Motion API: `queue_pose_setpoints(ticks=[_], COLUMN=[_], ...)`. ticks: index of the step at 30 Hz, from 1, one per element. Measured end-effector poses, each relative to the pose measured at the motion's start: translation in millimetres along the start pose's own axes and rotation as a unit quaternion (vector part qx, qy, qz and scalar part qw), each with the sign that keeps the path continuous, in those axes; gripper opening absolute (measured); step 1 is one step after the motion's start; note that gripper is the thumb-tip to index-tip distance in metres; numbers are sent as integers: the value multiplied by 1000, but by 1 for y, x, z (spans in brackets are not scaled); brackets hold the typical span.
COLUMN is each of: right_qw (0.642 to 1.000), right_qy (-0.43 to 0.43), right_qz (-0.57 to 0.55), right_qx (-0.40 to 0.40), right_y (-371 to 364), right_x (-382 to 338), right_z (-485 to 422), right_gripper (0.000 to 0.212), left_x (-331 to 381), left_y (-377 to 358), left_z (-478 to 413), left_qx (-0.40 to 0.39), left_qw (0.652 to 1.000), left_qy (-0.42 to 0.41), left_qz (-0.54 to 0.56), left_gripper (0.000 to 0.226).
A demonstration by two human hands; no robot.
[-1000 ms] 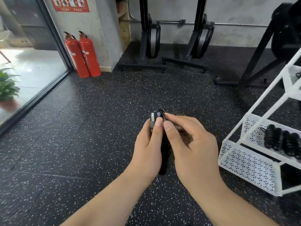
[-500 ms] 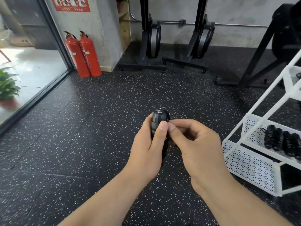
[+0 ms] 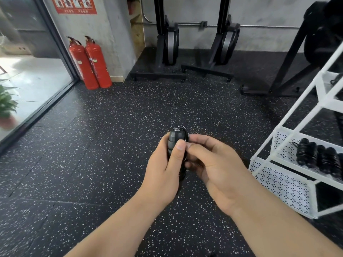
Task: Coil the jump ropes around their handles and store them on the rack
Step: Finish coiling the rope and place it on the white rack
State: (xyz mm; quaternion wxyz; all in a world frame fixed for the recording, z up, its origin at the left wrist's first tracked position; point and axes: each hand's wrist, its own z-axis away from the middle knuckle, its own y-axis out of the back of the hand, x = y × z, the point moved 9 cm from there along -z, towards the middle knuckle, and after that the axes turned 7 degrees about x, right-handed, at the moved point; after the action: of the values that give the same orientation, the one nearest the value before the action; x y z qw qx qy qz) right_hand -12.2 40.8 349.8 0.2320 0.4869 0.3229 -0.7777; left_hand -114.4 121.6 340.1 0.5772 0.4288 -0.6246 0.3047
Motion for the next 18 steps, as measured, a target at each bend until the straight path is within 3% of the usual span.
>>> queue_pose_setpoints(ticks=[8,18], right_qw=[999,996], right_qy=[-50,-56], right_qz=[8,11], right_qx=[-21,-69], right_y=[2,-2], right_x=[8,4], right_z=[-3,-8], right_gripper=[14,17], left_x=[-3,6], left_y=[-4,-8], left_z=[3,2], left_qx=[-24,-50], left_qw=[1000,997], left_qy=[5,18], left_qz=[-18,54], left_gripper=[38,38])
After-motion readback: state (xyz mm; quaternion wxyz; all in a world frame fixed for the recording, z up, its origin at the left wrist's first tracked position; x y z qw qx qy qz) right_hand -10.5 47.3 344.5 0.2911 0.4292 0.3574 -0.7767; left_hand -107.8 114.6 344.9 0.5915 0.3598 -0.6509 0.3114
